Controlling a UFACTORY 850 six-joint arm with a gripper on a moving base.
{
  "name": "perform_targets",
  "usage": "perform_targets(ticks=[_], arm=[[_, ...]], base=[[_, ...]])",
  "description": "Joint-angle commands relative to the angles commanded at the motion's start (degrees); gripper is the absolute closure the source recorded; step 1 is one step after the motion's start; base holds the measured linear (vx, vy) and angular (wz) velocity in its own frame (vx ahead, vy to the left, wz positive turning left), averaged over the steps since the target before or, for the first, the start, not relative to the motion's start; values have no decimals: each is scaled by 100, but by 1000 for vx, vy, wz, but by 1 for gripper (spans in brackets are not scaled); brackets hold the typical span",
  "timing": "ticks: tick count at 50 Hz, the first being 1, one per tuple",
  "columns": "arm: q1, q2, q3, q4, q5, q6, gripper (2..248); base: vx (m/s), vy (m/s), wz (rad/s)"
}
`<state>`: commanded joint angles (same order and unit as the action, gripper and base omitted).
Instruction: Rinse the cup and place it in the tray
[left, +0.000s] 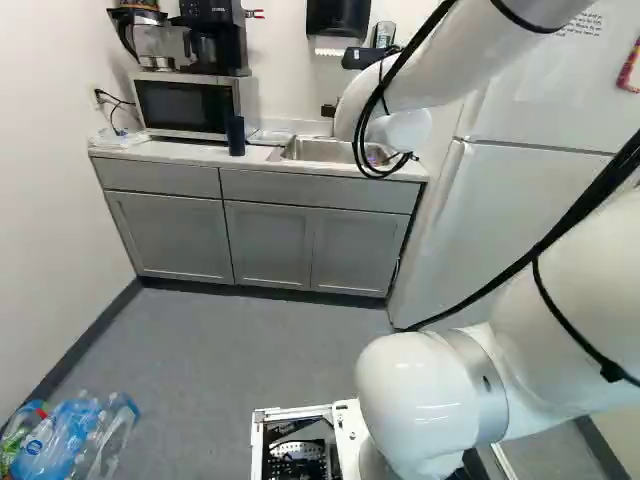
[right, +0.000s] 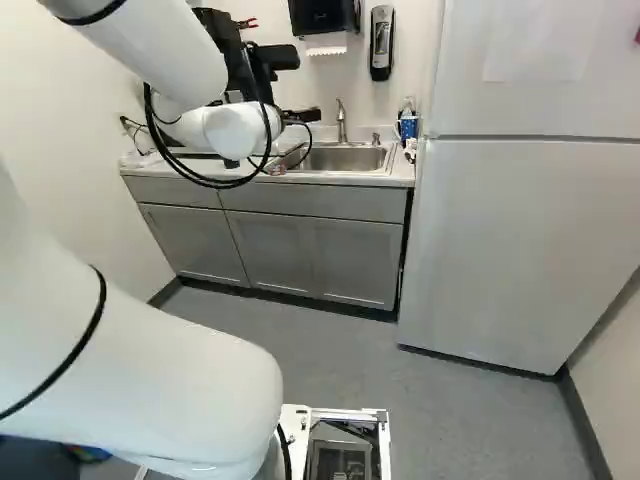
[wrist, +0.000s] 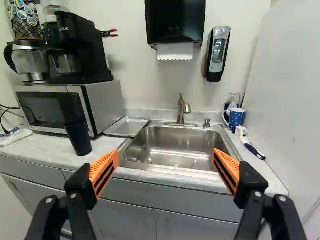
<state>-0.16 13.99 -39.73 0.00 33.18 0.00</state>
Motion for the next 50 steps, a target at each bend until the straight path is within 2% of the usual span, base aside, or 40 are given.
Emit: perform_targets(ticks=[50], arm=[[0, -89, -673, 0, -578, 0, 3]], base=[[0, 0, 0]])
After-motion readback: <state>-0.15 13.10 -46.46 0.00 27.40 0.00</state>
